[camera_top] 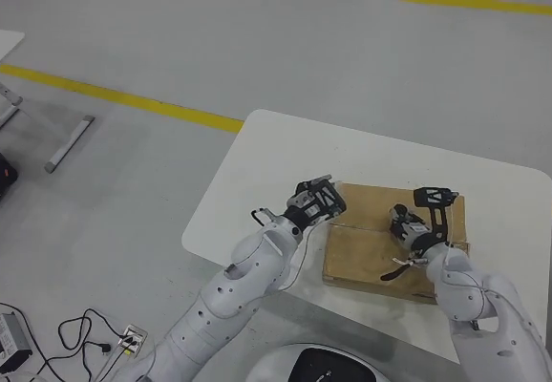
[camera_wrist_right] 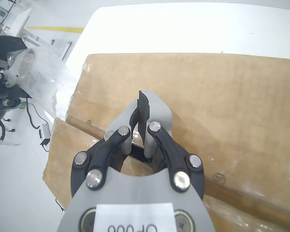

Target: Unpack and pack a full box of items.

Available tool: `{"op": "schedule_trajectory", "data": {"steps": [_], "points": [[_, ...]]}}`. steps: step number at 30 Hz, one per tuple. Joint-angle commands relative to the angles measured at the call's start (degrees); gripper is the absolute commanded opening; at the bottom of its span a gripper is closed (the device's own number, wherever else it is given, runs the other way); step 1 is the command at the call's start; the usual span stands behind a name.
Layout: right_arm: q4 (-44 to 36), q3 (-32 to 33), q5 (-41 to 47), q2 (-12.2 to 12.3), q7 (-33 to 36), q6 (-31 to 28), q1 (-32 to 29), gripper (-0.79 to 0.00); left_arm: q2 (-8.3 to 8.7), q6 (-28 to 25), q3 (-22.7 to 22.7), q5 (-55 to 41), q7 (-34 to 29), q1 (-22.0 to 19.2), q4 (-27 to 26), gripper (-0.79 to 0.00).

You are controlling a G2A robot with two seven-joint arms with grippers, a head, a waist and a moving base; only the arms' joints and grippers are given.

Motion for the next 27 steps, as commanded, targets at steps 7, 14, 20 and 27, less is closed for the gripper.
{"op": "schedule_trajectory", "data": {"steps": [7,14,20,27], "points": [[-6.4,5.4,-0.8,0.9,-0.4,1.6,-2.3,-0.773,-0.58,-1.0,1.6,-0.3,0.2,-1.9,0.0,-0.539],[-10.5,11.6,-2.0,1.8,-0.5,3.3,-5.6,-0.723,-1.28,-2.9,4.4,-0.7,0.6,-4.1,0.4,-0.514],[-13.0,17.5,-2.4,2.6,-0.9,4.6,-9.4,-0.696,-2.24,-4.4,8.5,-0.5,0.4,-6.2,1.7,-0.486],[-14.9,21.2,-0.7,3.0,-2.1,4.8,-13.9,-0.717,-3.49,-5.7,13.3,0.4,0.1,-8.6,3.8,-0.453]]}}
